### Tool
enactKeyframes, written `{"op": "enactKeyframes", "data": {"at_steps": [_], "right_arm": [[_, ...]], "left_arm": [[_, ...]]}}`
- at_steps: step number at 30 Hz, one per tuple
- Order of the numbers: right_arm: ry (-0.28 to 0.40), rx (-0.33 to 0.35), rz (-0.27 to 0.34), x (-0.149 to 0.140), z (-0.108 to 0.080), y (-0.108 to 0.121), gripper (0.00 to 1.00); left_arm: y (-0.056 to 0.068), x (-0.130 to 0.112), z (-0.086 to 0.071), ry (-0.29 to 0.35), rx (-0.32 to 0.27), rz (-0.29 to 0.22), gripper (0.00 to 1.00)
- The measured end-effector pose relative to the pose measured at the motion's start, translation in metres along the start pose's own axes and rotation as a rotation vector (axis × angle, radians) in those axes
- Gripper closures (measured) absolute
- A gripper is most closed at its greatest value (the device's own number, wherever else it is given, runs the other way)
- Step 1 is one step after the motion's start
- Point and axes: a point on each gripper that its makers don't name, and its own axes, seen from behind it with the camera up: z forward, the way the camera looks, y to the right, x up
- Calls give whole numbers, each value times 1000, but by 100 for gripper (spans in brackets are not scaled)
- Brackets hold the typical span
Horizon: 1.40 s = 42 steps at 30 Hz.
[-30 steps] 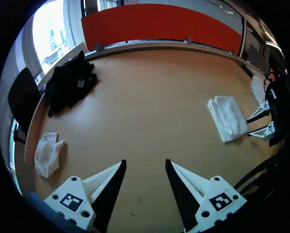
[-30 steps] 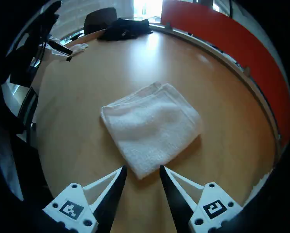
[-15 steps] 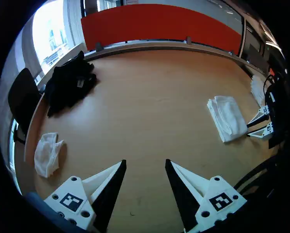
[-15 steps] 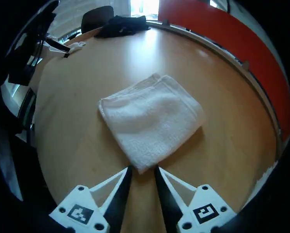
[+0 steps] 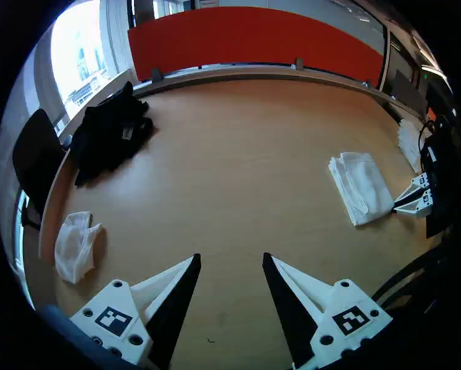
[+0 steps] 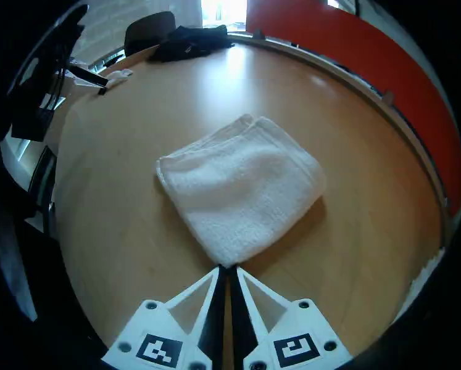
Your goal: Fold towel
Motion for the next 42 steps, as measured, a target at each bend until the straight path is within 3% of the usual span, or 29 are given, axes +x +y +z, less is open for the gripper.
{"op": "enactKeyframes", "data": {"at_steps": [6, 14, 29, 42], "right_arm": [[6, -24, -14, 4, -3, 5, 96], [44, -38, -20, 29, -18, 11, 96], [151, -74, -132, 122, -61, 26, 96], [256, -132, -232, 198, -120, 48, 96]], "left_arm": [[1, 1, 0, 3, -3, 1, 27], [0, -1, 1, 6, -4, -2, 27], [-2, 6, 2, 36, -4, -8, 27], [-1, 23, -3, 74, -10, -9, 27]]}}
